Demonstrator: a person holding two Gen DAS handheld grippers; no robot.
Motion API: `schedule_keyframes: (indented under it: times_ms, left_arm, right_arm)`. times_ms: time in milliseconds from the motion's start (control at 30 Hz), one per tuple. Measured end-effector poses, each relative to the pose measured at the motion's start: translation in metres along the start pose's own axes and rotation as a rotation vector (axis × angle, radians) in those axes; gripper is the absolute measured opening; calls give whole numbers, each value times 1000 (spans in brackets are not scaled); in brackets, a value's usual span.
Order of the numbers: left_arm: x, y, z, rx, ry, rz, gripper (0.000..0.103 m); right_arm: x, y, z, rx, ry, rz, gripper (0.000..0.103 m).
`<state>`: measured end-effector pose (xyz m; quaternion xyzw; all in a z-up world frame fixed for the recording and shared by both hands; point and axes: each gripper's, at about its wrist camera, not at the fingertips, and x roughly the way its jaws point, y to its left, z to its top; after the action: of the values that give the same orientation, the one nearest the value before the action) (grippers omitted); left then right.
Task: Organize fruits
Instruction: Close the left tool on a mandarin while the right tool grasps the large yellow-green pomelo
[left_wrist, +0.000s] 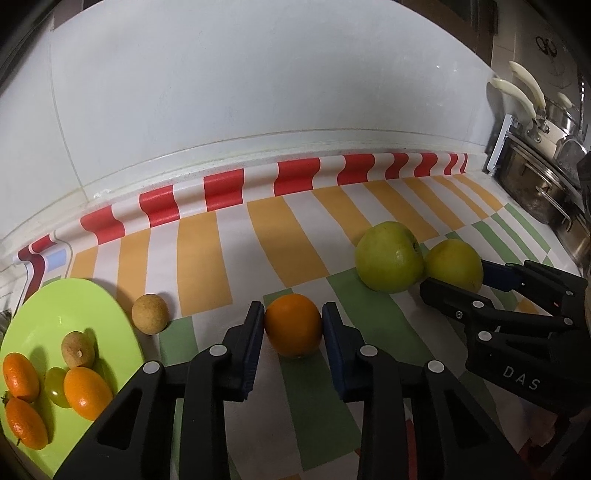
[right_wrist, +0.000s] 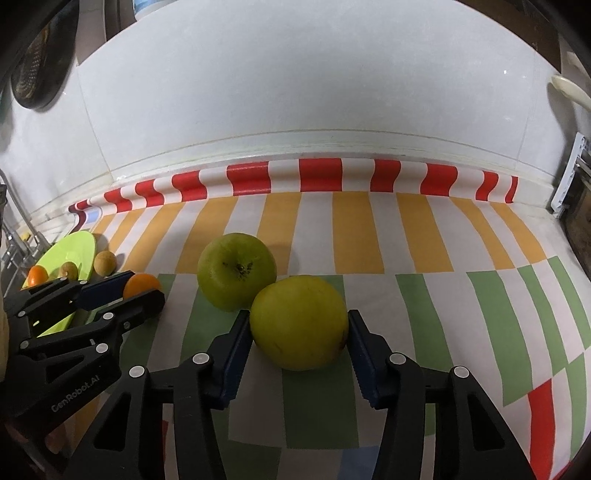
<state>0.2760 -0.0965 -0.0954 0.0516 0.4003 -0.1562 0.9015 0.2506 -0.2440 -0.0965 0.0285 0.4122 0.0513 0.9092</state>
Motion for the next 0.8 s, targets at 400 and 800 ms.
schedule_keyframes:
  times_ms: [400,800]
  left_arm:
    - [-56,-6,-6,1,-86,-22,32]
    - [-115,-5,-23,-20,-162,-2,32]
  right_arm:
    - [-47,13,-6,-17,-60,6,51]
    - [-93,37,-15,-48,-131,57,51]
